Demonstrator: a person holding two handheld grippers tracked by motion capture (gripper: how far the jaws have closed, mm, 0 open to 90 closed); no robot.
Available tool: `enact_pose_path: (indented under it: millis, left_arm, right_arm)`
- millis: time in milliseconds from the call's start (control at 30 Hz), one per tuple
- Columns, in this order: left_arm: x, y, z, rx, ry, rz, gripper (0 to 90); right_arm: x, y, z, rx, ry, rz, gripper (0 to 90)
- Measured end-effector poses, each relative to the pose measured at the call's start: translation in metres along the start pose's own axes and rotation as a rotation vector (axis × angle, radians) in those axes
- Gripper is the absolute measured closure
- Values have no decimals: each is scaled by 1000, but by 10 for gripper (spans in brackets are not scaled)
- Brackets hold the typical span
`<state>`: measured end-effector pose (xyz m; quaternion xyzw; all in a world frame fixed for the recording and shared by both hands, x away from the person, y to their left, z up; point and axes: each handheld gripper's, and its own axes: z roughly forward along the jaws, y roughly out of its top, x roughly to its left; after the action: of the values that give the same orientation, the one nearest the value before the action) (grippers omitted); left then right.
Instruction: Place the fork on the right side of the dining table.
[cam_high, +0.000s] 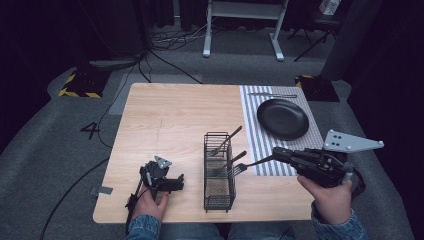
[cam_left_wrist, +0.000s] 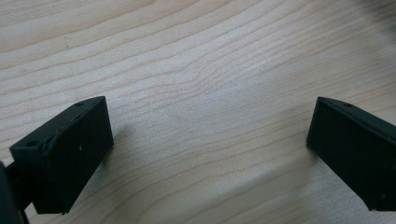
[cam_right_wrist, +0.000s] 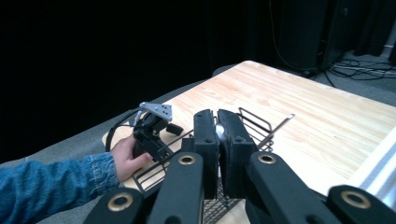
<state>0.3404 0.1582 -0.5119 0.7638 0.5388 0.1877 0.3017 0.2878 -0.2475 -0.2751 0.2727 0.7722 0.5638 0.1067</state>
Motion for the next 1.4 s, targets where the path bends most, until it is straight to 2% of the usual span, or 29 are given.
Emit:
enact_pose_path:
  millis: [200,367,667,800,833,900,967,1000,1167,1200,1300,1400]
  left_arm:
    - [0,0,0,0,0,0,4]
    - [0,0,0,0,0,0,4]
    - [0,0,0,0,0,0,4]
    - [0,0,0,0,0,0,4]
    - [0,0,0,0,0,0,4]
    - [0,0,0,0,0,0,4]
    - [0,0,0,0,0,0,4]
    - [0,0,0,0,0,0,4]
    - [0,0,0,0,0,0,4]
    - [0,0,0,0,0,0,4]
    - [0,0,0,0,0,0,4]
    - [0,0,0,1,1,2,4]
  right_arm:
    - [-8,1,-12,-8,-31,8,869]
    - [-21,0,-24,-22,-76,29,870]
    - [-50,-2,-34,-40,-160,76,869]
    - [-65,-4,-36,-45,-195,103,869]
    - [-65,-4,-36,-45,-195,103,869]
    - [-75,-5,-35,-46,-216,120,869]
    - [-77,-5,-35,-46,-223,125,869]
    - [-84,-4,-34,-45,-237,132,869]
    - [-93,-2,-32,-40,-257,141,869]
    - [-99,-1,-30,-37,-266,148,869]
    - [-103,0,-28,-35,-271,158,869]
    - [-115,-1,-25,-24,-288,174,869]
